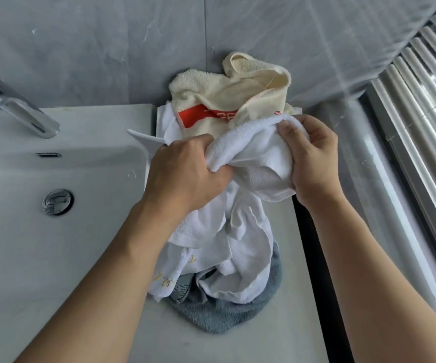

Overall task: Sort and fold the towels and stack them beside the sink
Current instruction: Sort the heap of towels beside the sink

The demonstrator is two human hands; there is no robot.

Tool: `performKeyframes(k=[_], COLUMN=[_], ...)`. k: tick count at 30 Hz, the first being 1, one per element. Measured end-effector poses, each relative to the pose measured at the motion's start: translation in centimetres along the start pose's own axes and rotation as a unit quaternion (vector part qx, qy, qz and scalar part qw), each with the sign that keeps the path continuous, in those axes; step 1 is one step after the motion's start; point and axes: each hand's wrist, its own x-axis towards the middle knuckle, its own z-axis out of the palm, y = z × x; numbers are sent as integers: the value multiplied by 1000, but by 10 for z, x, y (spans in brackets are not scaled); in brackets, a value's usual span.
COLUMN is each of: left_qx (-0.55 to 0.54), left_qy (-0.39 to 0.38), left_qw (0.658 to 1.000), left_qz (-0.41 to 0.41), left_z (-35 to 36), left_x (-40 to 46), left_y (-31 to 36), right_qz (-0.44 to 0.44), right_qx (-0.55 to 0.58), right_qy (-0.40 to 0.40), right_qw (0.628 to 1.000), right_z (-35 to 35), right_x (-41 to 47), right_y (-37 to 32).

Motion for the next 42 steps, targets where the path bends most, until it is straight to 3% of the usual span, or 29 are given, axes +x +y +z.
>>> performKeyframes(k=[3,5,8,11,13,17,21,22,24,26,27,31,33,39,42], left_qx=[12,67,165,206,217,197,195,190,161,127,105,54,37,32,52], left_qy=[-75,-124,-157,-297,-287,-260,-303,-333,-412,-459,-456,-262,-184,-154,-141], left_qw=[997,990,974,932,933,945,932,922,890,868,872,955,977,987,987], left_qz=[-7,-3,-6,-40,-31,-19,-38,-57,-112,-140,-140,-125,-98,-37,-50], left_z=[-2,12,62,117,140,146,136,128,107,82,70,39,33,55,78], left_x=[-7,-9,-28,-69,-83,-70,-59,-54,-37,-18,-10,24,41,105,125], left_y=[-5,-17,-51,-88,-100,-101,-97,-92,-77,-59,-52,-40,-39,-41,-41], right_qz=[48,111,146,143,151,149,166,186,217,194,174,146,134,217,248], right_qx=[-27,-140,-407,-549,-596,-599,-603,-584,-501,-409,-384,-345,-344,-331,-370], right_qy=[-8,-14,-103,-264,-266,-236,-250,-233,-165,-96,-70,7,48,56,45], right_qw=[998,984,896,780,742,751,739,755,821,887,904,927,928,917,894], right_z=[0,1,1,12,18,16,19,21,23,22,20,13,9,8,10], right_x=[-8,-15,-34,-75,-96,-93,-69,-60,-40,-22,-14,19,34,99,129], right_y=[9,23,58,104,129,146,129,117,92,69,60,38,31,34,43])
